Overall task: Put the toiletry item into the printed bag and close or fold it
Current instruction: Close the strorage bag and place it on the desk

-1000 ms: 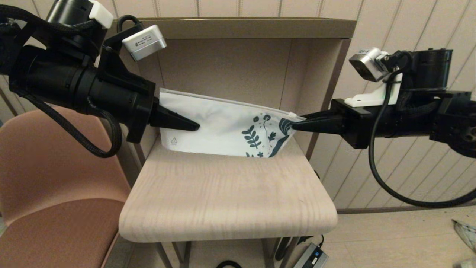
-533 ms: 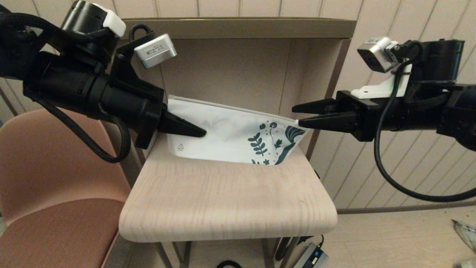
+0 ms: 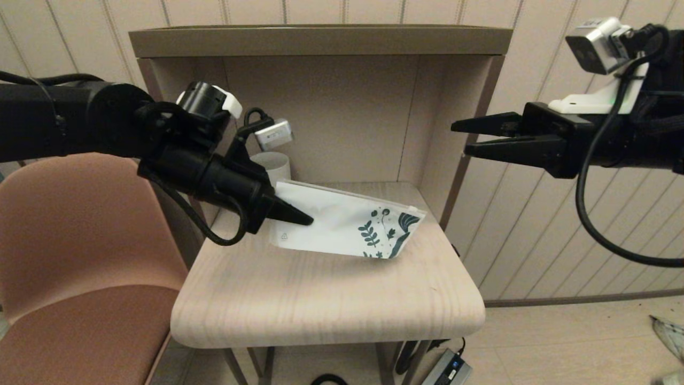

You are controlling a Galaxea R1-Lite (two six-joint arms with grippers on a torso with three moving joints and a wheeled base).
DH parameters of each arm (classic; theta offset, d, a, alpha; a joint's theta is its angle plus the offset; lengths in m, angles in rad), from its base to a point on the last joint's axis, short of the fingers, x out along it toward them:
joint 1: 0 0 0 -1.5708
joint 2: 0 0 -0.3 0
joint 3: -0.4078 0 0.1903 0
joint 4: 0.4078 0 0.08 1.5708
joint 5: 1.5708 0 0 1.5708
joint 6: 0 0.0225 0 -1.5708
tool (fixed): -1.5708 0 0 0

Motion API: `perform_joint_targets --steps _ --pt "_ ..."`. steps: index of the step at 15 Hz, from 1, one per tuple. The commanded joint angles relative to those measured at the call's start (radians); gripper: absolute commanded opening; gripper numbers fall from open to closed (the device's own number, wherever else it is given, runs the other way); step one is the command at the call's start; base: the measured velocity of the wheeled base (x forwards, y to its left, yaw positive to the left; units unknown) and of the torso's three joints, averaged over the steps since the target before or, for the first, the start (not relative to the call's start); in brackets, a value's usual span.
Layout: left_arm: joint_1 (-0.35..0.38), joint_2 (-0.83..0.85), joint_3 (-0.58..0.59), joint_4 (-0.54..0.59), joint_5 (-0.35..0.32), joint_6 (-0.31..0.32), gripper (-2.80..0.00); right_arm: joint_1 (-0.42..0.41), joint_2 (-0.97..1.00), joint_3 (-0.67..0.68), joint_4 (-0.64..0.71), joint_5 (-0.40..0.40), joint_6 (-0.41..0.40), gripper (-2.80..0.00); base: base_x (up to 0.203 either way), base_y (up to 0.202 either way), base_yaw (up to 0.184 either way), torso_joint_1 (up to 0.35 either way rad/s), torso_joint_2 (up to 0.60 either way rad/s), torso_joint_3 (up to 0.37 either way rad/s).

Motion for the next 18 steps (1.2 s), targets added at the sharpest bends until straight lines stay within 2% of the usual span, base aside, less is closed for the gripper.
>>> perform_joint_targets --steps 1,3,6,7,15,18 --pt "0.001 0.057 -0.001 -0.027 -0.005 -0.038 -2.80 0.000 -0.001 0.001 -0.004 0.006 -0.003 0.00 0.000 0.000 0.000 0.000 0.00 0.000" --pt "0.001 0.059 0.001 -0.089 -0.004 -0.090 -2.80 0.002 0.003 0.001 -0.004 0.006 -0.004 0.00 0.000 0.000 0.000 0.000 0.00 0.000" --pt "0.001 0.059 0.017 -0.147 -0.002 -0.105 -2.80 0.002 0.003 0.004 -0.004 0.006 -0.006 0.00 0.000 0.000 0.000 0.000 0.00 0.000" --pt "0.001 0.062 0.021 -0.164 0.000 -0.107 0.00 0.003 0.003 0.004 -0.004 0.006 -0.006 0.00 0.000 0.000 0.000 0.000 0.00 0.000" --pt "0.002 0.045 0.023 -0.168 -0.002 -0.108 0.00 0.005 0.004 0.009 -0.004 0.006 -0.007 0.00 0.000 0.000 0.000 0.000 0.00 0.000" --pt "0.036 -0.011 0.009 -0.185 -0.002 -0.108 0.00 0.003 0.004 0.009 -0.004 0.006 -0.007 0.00 0.000 0.000 0.000 0.000 0.00 0.000"
